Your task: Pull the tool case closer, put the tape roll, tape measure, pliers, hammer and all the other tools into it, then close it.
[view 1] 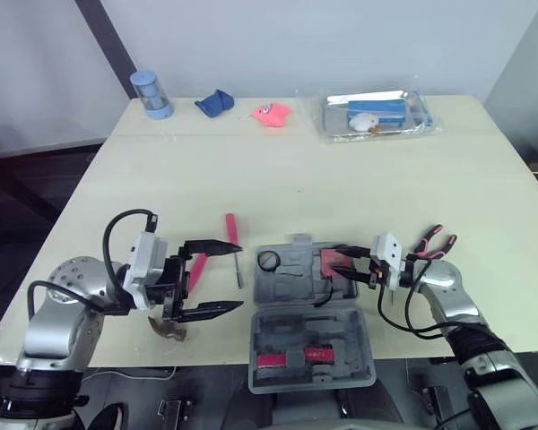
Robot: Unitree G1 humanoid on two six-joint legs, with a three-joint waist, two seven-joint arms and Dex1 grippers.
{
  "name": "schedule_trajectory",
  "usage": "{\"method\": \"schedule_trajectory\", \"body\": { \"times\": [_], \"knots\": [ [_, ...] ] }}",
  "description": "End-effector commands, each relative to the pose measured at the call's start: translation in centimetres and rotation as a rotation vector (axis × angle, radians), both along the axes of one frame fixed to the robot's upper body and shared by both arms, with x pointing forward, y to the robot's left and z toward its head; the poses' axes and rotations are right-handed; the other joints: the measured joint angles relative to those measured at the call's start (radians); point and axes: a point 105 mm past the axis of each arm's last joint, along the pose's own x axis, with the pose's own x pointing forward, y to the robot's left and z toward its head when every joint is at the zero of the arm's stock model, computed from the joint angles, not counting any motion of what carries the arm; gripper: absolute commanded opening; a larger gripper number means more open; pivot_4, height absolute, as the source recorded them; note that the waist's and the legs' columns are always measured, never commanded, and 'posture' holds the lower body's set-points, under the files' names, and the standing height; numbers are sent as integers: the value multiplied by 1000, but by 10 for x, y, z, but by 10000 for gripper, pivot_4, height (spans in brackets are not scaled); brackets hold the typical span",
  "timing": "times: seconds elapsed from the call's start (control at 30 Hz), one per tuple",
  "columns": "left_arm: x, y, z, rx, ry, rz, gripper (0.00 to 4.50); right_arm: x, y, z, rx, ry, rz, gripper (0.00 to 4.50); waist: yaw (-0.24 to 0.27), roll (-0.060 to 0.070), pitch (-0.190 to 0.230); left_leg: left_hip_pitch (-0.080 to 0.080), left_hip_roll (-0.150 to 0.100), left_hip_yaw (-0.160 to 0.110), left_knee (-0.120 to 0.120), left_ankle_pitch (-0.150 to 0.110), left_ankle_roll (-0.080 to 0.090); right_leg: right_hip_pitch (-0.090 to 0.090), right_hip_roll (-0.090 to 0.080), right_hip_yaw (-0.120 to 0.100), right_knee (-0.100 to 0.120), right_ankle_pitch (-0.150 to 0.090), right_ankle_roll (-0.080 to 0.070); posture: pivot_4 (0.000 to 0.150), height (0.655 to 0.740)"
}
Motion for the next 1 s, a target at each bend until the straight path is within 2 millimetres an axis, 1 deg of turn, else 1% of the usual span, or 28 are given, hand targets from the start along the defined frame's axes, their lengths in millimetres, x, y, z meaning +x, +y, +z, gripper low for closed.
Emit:
{"method": "schedule_trajectory", "body": {
  "times": [0.03,0.23,0.3,0.37,0.4,0.47,0.53,0.67,0.7,0.77,0.83,0.9,1.0],
  "knots": [
    [-1,-2,5,4,-22,-10,45000,-2,-2,-20,-63,29,5,19710,0,0,0,0,0,0,0,0,0,0,0,0,0,0,0,1500,7400],
    [-1,0,4,4,-24,-4,45000,-1,-9,-36,-157,61,20,19710,-1,-4,-3,6,0,1,0,0,0,5,0,1,0,0,0,1500,7400],
    [-2,0,3,4,-24,-3,45000,-2,-12,-42,-191,96,23,19710,-1,-4,-3,10,1,1,0,0,0,11,0,1,-1,0,0,1500,7400],
    [-2,0,2,2,-21,-3,45000,-5,-18,-54,-284,159,28,19710,0,-5,-4,16,1,2,-2,0,0,16,0,1,-2,0,0,1500,7400],
    [-2,0,2,1,-20,-3,45000,-6,-20,-57,-311,175,28,19710,0,-6,-5,18,1,3,-2,0,0,17,0,2,-2,0,0,1500,7400],
    [-3,0,2,0,-19,-2,45000,-6,-22,-60,-317,225,12,19710,1,-8,-9,20,1,3,-3,0,0,18,0,3,-2,0,0,1500,7400],
    [-3,0,1,-1,-18,-1,45000,-5,-21,-57,-322,215,3,19710,3,-11,-13,20,1,2,-3,0,0,18,1,3,-2,0,0,1500,7400],
    [-3,2,-1,-5,-9,15,45000,3,-13,-34,-237,107,-13,19710,5,-11,-13,20,1,2,-3,0,0,19,0,2,-2,0,0,1500,7400],
    [-2,4,-1,-12,-3,33,45000,6,-11,-20,-198,52,-21,19710,5,-11,-13,20,1,2,-3,0,0,19,0,2,-2,0,0,1500,7400],
    [1,9,-1,-34,6,91,45000,11,-7,13,-96,-63,-38,19710,5,-10,-12,19,1,3,-3,0,0,18,0,3,-2,0,0,1500,7400],
    [6,15,2,-70,6,157,45000,9,-7,38,-22,-123,-48,19710,6,-7,-10,16,1,3,-3,0,0,15,0,3,-2,0,0,1500,7400],
    [12,24,6,-107,4,232,45000,3,-11,55,26,-161,-52,19710,7,-3,-6,13,1,2,-3,0,0,13,0,2,-2,0,0,1500,7400],
    [17,40,5,-135,14,336,45000,-8,-22,71,70,-185,-85,19710,8,-3,-6,12,1,1,-3,0,0,12,0,2,-2,0,0,1500,7400]
  ]
}}
